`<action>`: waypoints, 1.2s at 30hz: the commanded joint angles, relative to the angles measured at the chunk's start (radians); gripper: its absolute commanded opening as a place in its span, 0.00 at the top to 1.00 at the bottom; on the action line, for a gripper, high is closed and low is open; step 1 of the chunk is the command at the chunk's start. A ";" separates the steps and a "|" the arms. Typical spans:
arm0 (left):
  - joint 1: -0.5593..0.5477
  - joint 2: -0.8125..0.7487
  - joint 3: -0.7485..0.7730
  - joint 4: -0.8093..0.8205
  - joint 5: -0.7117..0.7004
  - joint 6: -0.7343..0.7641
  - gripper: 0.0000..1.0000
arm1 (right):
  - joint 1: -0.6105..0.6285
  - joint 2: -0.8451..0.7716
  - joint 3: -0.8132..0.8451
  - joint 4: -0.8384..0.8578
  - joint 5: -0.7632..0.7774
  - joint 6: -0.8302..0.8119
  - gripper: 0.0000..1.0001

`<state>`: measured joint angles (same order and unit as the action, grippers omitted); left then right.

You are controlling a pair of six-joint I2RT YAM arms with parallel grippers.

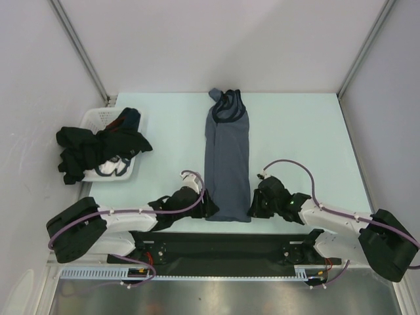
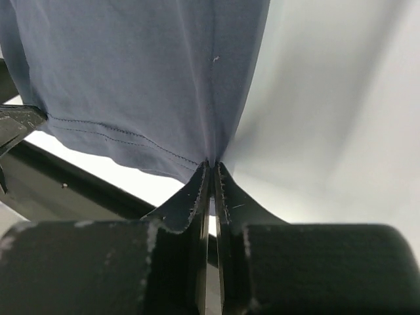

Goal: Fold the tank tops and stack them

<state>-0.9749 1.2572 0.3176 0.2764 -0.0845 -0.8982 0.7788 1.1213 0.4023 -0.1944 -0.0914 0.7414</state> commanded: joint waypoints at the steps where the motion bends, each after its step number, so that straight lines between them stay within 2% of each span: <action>1: -0.034 0.005 -0.061 -0.097 -0.014 -0.071 0.40 | 0.042 -0.021 -0.005 -0.057 0.048 0.058 0.91; 6: -0.074 -0.039 -0.104 -0.129 -0.053 -0.119 0.40 | 0.068 -0.044 -0.003 -0.091 0.090 0.084 0.91; 9: -0.079 -0.090 -0.138 -0.158 -0.072 -0.139 0.36 | 0.068 -0.064 -0.003 -0.108 0.122 0.088 0.81; 11: -0.081 -0.114 -0.156 -0.192 -0.089 -0.146 0.34 | 0.068 -0.074 -0.003 -0.112 0.127 0.085 0.68; 13: -0.081 -0.146 -0.167 -0.194 -0.081 -0.148 0.35 | 0.068 -0.078 -0.003 -0.111 0.122 0.085 0.68; 15: -0.079 -0.160 -0.181 -0.186 -0.074 -0.150 0.43 | 0.071 -0.077 -0.003 -0.111 0.122 0.085 0.71; 17: -0.081 -0.162 -0.184 -0.189 -0.077 -0.151 0.47 | 0.070 -0.078 -0.003 -0.109 0.121 0.088 0.75; 23: -0.081 -0.124 -0.186 -0.172 -0.089 -0.156 0.63 | 0.082 -0.074 -0.003 -0.099 0.114 0.092 0.80; 25: -0.079 -0.098 -0.172 -0.189 -0.090 -0.151 0.74 | 0.089 -0.066 0.000 -0.094 0.114 0.087 0.85; 26: -0.081 -0.090 -0.146 -0.203 -0.099 -0.147 0.81 | 0.091 -0.064 0.003 -0.099 0.113 0.085 0.95; 27: -0.081 -0.079 -0.138 -0.210 -0.092 -0.137 1.00 | 0.097 -0.058 0.012 -0.111 0.113 0.085 1.00; 32: -0.091 -0.136 -0.103 -0.269 -0.069 -0.128 1.00 | 0.137 -0.098 0.055 -0.175 0.136 0.093 1.00; 36: -0.090 -0.197 0.010 -0.425 -0.083 -0.073 1.00 | 0.146 -0.135 0.104 -0.223 0.154 0.085 1.00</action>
<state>-1.0554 1.0828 0.2550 0.0601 -0.1555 -1.0424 0.9150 1.0191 0.4404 -0.3664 0.0311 0.8234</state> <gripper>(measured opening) 0.012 0.011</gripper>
